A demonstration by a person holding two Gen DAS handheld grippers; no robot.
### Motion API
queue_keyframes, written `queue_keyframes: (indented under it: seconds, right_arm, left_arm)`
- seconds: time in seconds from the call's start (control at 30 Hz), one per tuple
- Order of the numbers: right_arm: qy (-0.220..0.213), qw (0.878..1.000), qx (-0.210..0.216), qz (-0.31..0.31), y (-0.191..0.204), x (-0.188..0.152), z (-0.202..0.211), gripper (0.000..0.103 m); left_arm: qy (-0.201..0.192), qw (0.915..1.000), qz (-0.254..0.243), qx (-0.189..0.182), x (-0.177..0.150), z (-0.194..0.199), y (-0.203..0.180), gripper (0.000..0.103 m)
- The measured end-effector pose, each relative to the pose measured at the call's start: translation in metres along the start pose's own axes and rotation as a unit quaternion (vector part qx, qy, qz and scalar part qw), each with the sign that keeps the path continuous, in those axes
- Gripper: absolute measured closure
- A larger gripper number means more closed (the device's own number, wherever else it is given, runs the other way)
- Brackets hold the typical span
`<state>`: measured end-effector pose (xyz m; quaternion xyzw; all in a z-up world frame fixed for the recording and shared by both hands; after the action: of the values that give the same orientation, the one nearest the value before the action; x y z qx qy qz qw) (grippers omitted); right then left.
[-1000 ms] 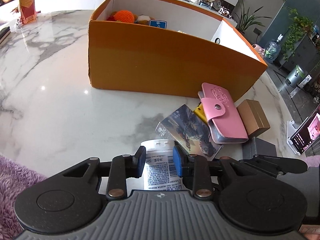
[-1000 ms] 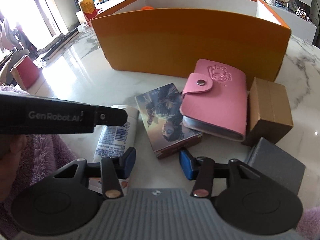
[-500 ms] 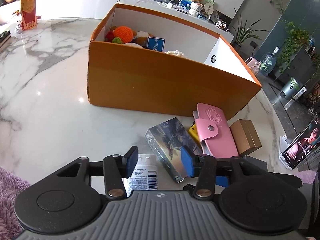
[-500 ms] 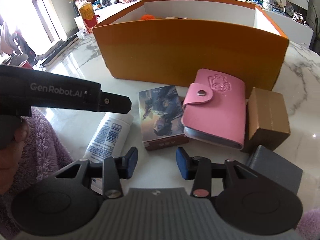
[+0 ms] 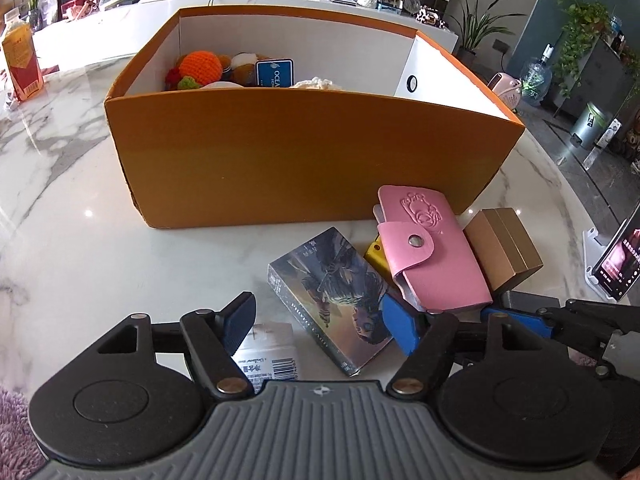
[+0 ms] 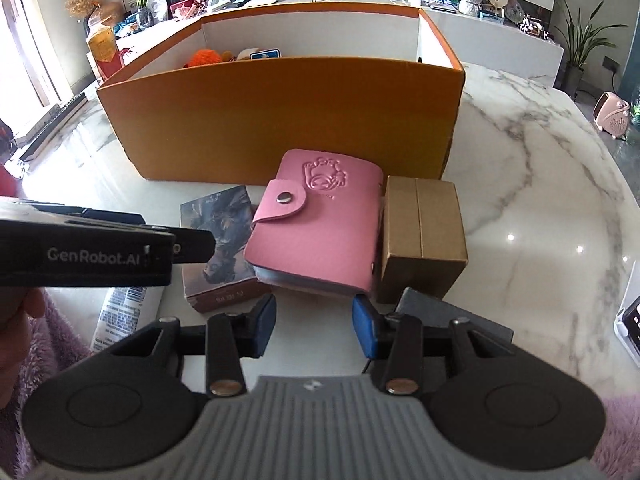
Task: Organize objects
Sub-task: 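Grasp pink wallet with right gripper while left gripper hovers at picture box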
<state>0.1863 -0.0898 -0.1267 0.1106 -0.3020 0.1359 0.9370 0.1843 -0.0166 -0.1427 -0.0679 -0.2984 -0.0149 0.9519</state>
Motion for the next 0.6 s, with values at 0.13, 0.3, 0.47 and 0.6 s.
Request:
queue_keyframes:
  seconds: [0.13, 0.3, 0.47, 0.6]
  right_arm:
    - [-0.001, 1.0, 0.001, 0.006, 0.002, 0.002, -0.003, 0.058]
    - [0.008, 1.0, -0.002, 0.01, 0.003, 0.0, -0.011, 0.061]
    - [0.021, 1.0, -0.002, 0.001, 0.0, -0.002, -0.017, 0.068]
    - [0.022, 1.0, 0.001, -0.001, 0.0, -0.002, -0.016, 0.068]
  left_arm:
    - [0.016, 0.9994, 0.028, -0.012, 0.005, -0.009, -0.002, 0.021]
    - [0.043, 0.9982, 0.041, 0.002, 0.008, -0.025, -0.003, 0.022]
    - [0.054, 0.9966, 0.062, 0.004, 0.01, -0.038, -0.002, 0.018]
    - [0.06, 0.9968, 0.052, 0.014, 0.01, -0.043, -0.004, 0.016]
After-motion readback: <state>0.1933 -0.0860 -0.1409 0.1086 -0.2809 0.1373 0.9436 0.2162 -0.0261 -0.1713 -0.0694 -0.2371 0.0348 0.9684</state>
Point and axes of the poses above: each gripper's, at about its wrist camera, not at the fingertips, and z roughly against the way its jaws point, y to its left, x to its top, the point moved 10 cm from there along -z, roughly the way its jaws point, and after that the axes turned 6 degrees about -z, right-handed, at the moved point
